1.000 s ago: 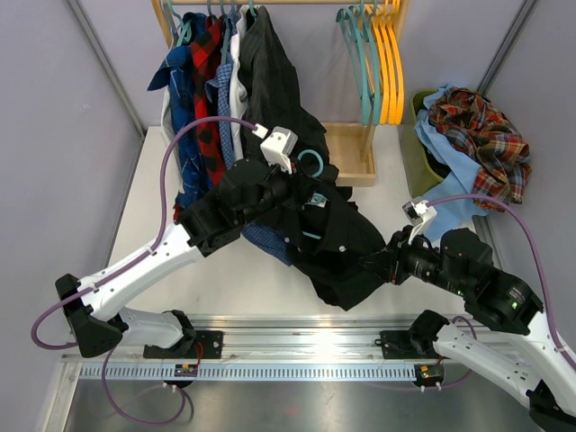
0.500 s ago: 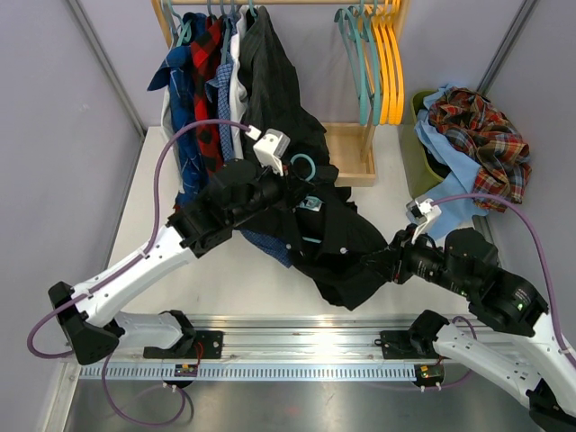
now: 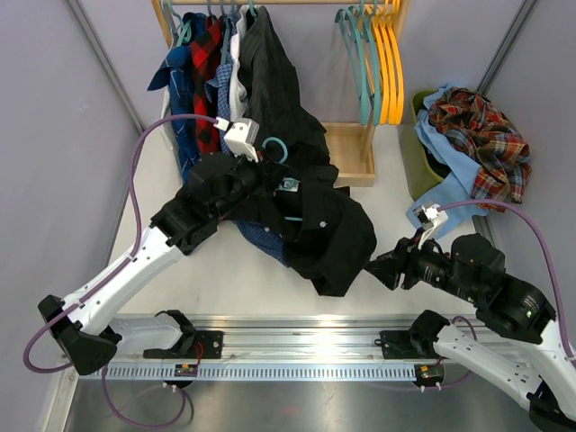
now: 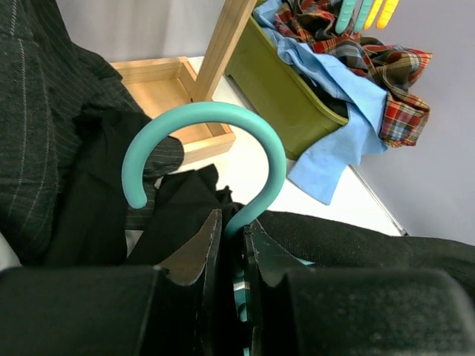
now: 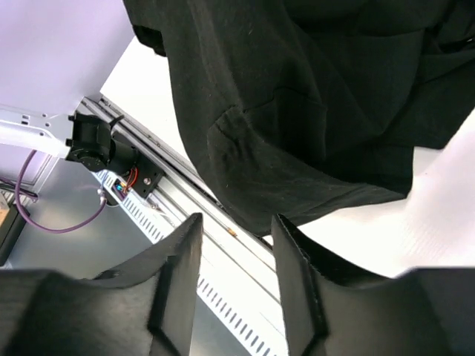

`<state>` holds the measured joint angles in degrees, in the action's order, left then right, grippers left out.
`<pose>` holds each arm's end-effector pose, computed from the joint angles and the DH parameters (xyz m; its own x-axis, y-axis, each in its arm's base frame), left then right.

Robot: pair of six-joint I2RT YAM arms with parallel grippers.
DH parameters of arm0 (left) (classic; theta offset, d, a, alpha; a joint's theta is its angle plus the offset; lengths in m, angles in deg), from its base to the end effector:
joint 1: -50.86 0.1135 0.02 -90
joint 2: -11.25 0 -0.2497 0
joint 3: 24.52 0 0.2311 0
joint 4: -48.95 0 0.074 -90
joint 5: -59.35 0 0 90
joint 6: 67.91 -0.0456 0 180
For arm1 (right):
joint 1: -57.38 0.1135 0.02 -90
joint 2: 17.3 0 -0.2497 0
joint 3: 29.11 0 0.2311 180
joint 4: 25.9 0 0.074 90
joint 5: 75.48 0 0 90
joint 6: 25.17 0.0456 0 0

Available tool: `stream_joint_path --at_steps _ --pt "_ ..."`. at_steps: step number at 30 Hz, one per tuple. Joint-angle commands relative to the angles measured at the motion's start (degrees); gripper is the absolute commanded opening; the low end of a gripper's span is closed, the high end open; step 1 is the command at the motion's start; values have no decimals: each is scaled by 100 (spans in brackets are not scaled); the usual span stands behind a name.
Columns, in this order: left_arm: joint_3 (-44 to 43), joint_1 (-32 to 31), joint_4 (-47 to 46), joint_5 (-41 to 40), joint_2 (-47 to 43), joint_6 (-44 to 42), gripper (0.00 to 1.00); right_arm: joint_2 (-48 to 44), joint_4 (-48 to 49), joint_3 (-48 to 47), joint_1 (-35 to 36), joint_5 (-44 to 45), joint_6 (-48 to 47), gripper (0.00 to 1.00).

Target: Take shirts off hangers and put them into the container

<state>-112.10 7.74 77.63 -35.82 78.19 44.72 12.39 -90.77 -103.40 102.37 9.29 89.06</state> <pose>0.1902 -0.1725 0.4080 -0.3311 -0.2149 -0.9188 0.5289 0.7641 -0.3694 0.0534 0.0592 0.3581 -0.5372 0.0409 -0.8425 -0.5966 0.6876 0.4138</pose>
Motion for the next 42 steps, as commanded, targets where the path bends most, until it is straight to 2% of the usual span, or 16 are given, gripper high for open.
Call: stream_joint_path --at_steps 1,7,8,10,11,14,15,19,23,26,33,36,37,40,42 --pt "37 -4 -519 402 -181 215 13 89 157 -52 1 22 -67 56" --pt "256 -4 -545 780 -234 373 12 335 166 -149 -8 189 -260 71" --pt "292 -13 -563 807 -269 400 12 362 201 -149 -8 233 -304 71" --pt "354 -13 -607 868 -339 435 12 432 306 -88 -8 225 -375 65" --pt "389 -13 -624 868 -365 452 12 450 437 -44 1 199 -401 61" --pt "380 -4 -633 877 -427 461 12 494 648 123 -8 207 -401 37" --pt "363 -13 -607 851 -453 435 12 502 667 176 -8 216 -384 23" --pt "205 -4 -466 728 -480 303 12 380 562 185 -8 312 -322 1" --pt "213 -4 -405 605 -506 198 12 125 97 -25 -8 723 -340 0" --pt "476 -4 -378 361 -541 128 12 -95 -342 -376 1 1136 -340 0" --pt "1171 -4 -352 -80 -743 48 11 -464 -713 -1255 -8 1779 -340 0" --pt "1311 -4 -282 -81 -936 75 10 -561 -748 -1335 -8 2587 -182 0" --pt "1355 -4 -256 -81 -980 83 10 -648 -766 -1327 1 3172 -95 0" --pt "1522 -4 -98 -72 -1349 136 9 -754 -941 -1327 -8 4429 528 0" --pt "1689 -4 130 -107 -1560 171 9 -833 -1020 -1274 1 4898 802 0"
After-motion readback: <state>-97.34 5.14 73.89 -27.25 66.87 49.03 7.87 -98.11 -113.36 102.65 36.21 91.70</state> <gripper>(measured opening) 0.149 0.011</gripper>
